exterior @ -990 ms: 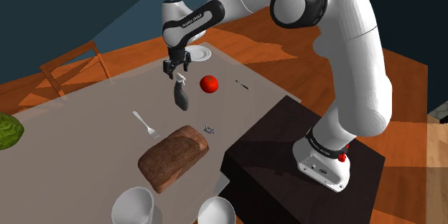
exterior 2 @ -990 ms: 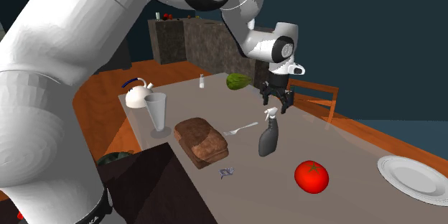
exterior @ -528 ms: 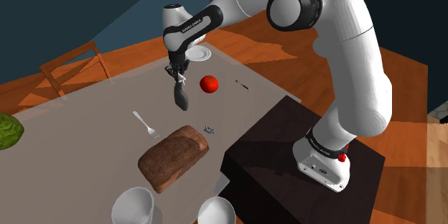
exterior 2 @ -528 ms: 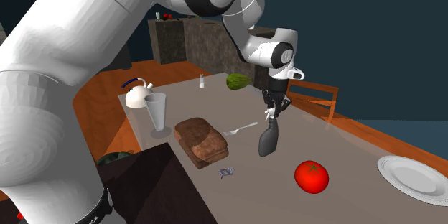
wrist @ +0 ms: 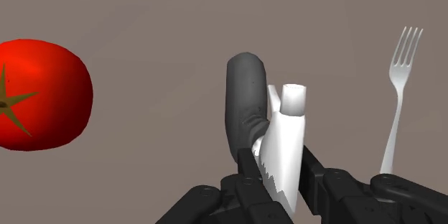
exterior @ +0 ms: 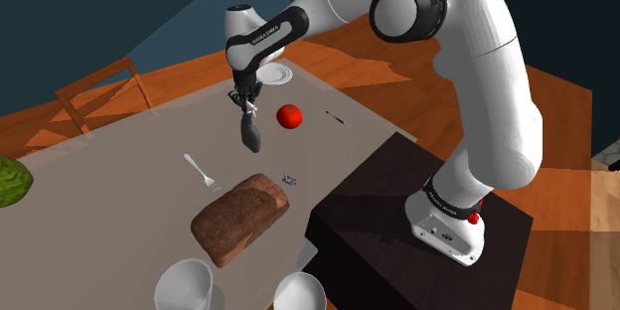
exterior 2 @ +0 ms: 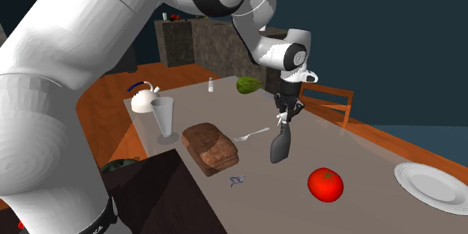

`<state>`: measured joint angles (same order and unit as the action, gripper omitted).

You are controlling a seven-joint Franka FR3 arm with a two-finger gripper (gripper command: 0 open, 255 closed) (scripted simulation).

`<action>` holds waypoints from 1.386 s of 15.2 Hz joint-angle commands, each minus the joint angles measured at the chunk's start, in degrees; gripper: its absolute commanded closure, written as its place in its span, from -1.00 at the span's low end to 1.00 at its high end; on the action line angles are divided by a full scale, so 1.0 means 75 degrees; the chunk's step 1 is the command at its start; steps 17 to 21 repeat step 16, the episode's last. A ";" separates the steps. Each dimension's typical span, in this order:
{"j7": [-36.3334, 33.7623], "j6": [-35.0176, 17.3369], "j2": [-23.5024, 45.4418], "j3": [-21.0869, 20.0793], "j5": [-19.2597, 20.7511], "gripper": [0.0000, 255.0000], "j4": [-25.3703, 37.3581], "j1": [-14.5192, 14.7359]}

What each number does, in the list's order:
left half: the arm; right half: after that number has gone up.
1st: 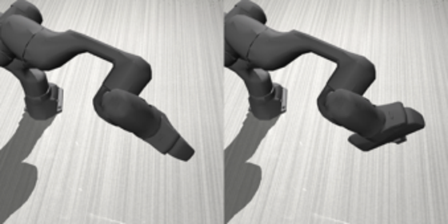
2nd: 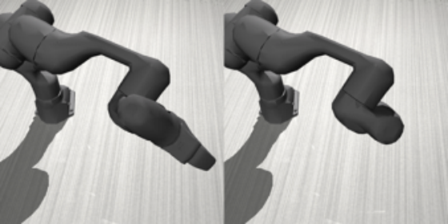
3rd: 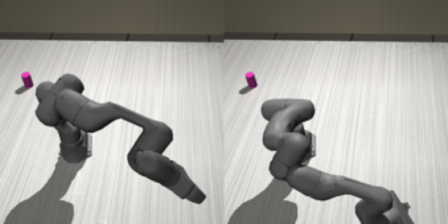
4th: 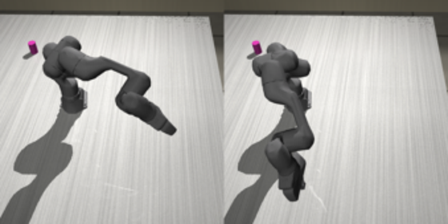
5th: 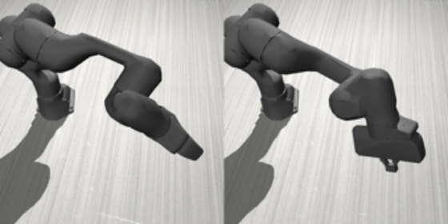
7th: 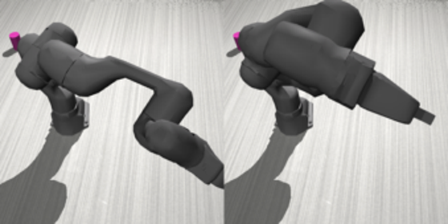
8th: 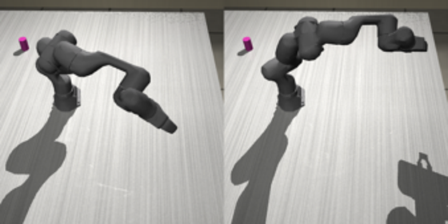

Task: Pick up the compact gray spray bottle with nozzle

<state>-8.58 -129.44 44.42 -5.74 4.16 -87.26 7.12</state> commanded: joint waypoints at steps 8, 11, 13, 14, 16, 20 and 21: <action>0.0016 0.0549 -0.0554 -0.0042 -0.0049 1.00 -0.0005 -0.0026; 0.0023 0.0756 -0.0730 -0.0056 -0.0066 1.00 0.0026 -0.0034; 0.0028 0.0898 -0.0843 -0.0064 -0.0077 1.00 0.0056 -0.0039; 0.0031 0.0970 -0.0897 -0.0068 -0.0083 1.00 0.0074 -0.0042; 0.0031 0.0981 -0.0905 -0.0069 -0.0084 1.00 0.0077 -0.0042; 0.0031 0.0981 -0.0905 -0.0069 -0.0084 1.00 0.0077 -0.0042; 0.0031 0.0981 -0.0905 -0.0069 -0.0084 1.00 0.0077 -0.0042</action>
